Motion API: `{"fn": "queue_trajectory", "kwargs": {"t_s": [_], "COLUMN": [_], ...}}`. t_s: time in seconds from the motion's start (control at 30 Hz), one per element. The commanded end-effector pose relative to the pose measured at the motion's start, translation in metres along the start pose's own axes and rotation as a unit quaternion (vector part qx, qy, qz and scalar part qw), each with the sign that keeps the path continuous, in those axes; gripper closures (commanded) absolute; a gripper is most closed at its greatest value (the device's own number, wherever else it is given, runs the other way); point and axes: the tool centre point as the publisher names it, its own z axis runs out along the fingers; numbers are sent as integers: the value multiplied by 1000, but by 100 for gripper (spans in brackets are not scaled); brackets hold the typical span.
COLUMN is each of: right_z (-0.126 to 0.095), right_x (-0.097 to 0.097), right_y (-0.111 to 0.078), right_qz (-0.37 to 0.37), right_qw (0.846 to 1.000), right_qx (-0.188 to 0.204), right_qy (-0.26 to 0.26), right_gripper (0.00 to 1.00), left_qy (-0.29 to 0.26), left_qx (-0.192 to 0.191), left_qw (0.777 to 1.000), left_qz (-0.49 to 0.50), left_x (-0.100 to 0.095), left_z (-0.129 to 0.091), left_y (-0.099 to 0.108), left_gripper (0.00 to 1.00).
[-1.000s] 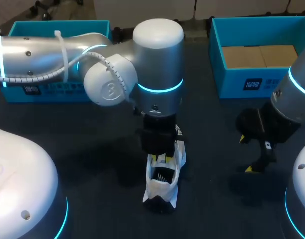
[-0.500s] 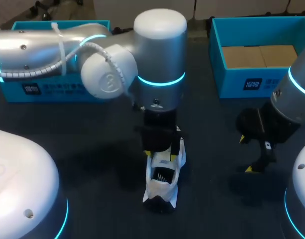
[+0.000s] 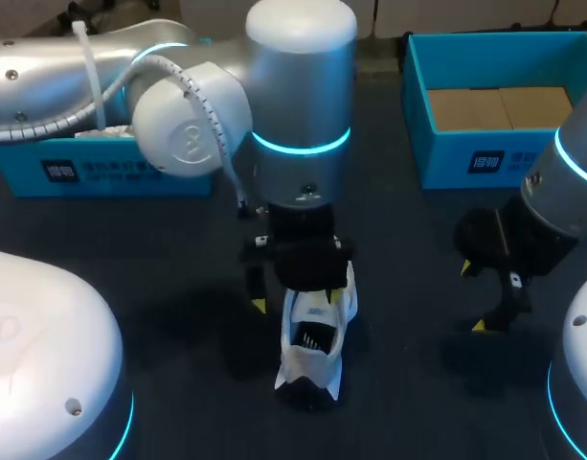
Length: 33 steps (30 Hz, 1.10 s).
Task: Take the shoe out of the shoebox, open the shoe tongue, remove and reinsert the insole, then place the shoe into the shoebox
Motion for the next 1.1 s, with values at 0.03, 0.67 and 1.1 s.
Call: {"fn": "queue_trajectory", "kwargs": {"t_s": [0.03,0.67,1.1], "right_z": [1,1,1], "right_x": [1,1,1], "right_y": [-1,-1,-1], "right_qz": [0,0,0], "right_qw": [1000,1000,1000], "right_qx": [0,0,0], "right_qy": [-1,-1,-1], "right_gripper": [0,0,0], "left_qy": [3,-36,-17], "left_qx": [-4,24,10], "left_qw": [1000,921,845], "left_qz": [0,-388,-534], "left_x": [-2,22,6], "left_z": [-1,-4,21], "left_y": [-1,-33,-46], "left_gripper": [0,0,0]}}
